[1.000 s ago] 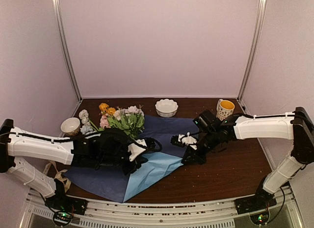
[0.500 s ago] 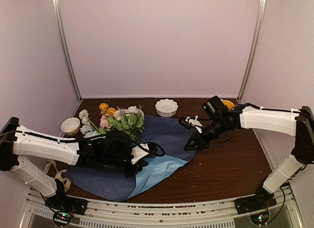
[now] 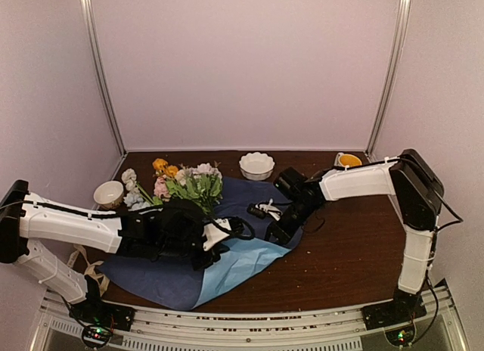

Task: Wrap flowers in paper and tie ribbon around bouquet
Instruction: Pass from the left arm to the right

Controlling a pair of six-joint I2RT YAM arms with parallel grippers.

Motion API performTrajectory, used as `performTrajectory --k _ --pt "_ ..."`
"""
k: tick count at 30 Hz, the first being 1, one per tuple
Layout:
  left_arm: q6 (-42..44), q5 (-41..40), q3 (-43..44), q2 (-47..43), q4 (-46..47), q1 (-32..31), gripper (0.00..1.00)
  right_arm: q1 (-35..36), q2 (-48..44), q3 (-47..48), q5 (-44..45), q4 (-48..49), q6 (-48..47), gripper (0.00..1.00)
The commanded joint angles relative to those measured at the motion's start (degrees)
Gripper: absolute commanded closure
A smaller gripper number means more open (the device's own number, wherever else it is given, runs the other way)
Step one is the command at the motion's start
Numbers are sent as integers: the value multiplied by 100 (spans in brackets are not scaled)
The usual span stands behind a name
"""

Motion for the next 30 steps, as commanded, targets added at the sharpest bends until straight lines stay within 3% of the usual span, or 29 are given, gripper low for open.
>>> performTrajectory --k 1,12,23,26,30 --pt "270 -360 167 19 146 50 100 21 186 -65 -471 -744 -295 99" --pt "500 -442 315 572 284 238 100 -203 -179 -1105 152 -524 432 100" --pt "407 -368 265 941 320 285 100 -260 -857 -886 828 -907 442 90" --pt "379 -317 311 1064 356 293 100 -260 -1285 -896 864 -603 478 84" --pt "347 -261 332 1143 386 303 100 -214 -1699 -1307 473 540 840 76"
